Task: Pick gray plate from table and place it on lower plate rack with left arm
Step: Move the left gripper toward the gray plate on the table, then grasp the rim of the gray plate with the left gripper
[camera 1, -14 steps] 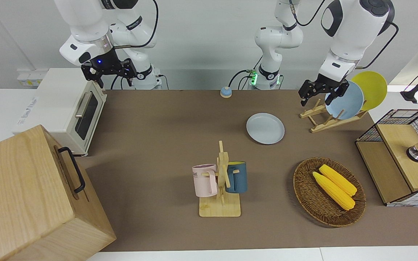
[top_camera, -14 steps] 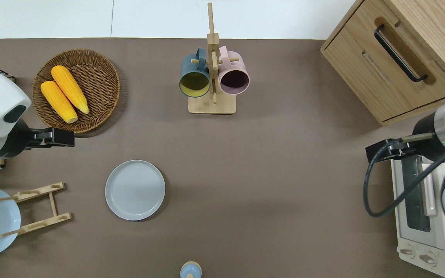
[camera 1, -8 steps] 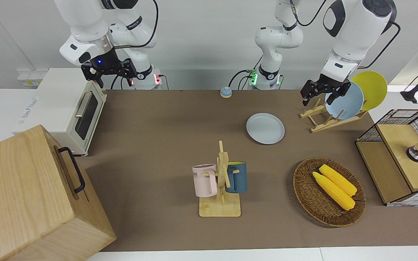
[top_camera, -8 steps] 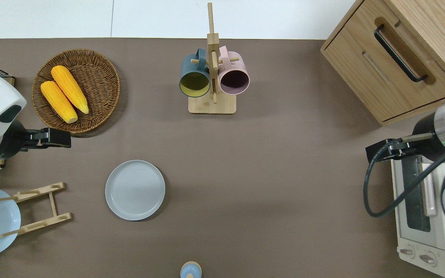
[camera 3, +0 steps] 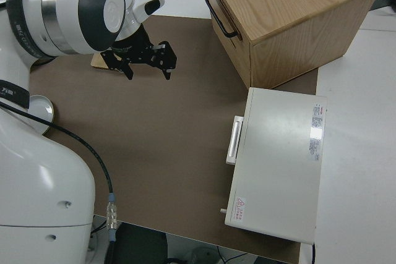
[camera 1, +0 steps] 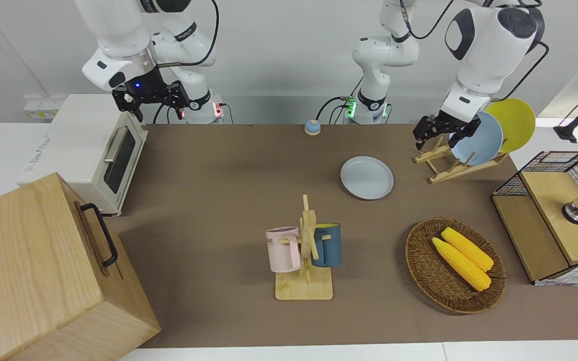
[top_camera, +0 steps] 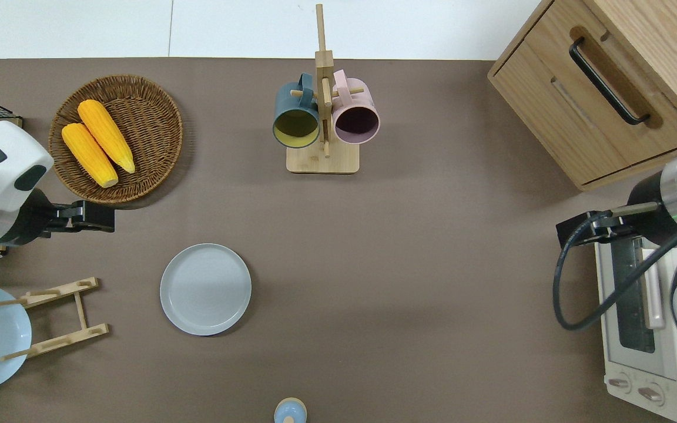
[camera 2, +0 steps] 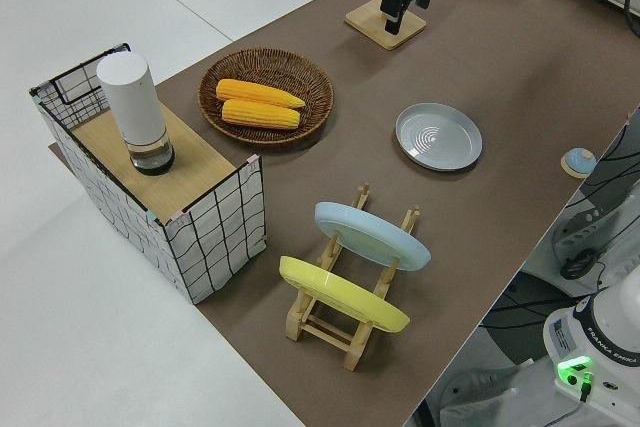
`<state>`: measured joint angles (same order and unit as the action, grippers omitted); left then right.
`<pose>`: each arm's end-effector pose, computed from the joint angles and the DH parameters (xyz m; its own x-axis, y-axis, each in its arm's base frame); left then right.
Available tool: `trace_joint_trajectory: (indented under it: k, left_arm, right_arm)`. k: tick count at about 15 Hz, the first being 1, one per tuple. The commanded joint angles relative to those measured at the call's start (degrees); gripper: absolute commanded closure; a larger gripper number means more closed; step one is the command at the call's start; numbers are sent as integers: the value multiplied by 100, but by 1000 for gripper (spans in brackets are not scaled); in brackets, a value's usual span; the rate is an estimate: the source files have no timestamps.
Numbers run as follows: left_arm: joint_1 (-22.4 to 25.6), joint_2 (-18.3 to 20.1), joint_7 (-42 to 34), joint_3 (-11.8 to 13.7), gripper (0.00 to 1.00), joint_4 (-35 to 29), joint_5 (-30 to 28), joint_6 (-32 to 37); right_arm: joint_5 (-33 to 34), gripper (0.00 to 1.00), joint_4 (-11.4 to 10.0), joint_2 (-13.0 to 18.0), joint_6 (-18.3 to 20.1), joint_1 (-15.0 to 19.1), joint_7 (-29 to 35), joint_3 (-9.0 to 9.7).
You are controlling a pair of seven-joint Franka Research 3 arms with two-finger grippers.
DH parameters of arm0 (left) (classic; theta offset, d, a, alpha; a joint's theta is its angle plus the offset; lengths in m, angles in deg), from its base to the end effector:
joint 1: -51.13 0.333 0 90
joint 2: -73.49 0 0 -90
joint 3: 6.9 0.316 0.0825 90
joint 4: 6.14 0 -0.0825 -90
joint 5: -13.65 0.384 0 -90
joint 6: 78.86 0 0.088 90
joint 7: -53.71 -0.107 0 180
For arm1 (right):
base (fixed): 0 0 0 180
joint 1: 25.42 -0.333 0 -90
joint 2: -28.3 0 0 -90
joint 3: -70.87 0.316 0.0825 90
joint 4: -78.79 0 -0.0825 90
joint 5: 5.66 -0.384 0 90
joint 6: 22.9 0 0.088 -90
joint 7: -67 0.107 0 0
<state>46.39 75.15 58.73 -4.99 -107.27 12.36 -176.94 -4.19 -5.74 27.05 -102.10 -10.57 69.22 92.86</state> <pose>0.5503 -0.0291 0.5604 0.9988 0.0413 -0.0262 0.0419 -0.9989 0.0210 0.5374 0.0616 0.6421 0.9904 0.0810 -0.1122 0.0840 -0.9962 0.0218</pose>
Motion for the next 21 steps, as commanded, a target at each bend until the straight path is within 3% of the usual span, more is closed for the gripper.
trace_joint_trajectory:
  k: [1,12,21]
  left_arm:
    - [114,325,60,-24,7,-967,76,-693]
    - [140,1187,394,47,11,-3491,-64,-2416]
    - [70,987,473,38,23,-4327,-653,-3366]
  right_arm:
    - [28,17,41,12,62,132,68,121]
    - [37,17,41,12,62,132,68,121]
    - [37,17,41,12,62,132,68,121]
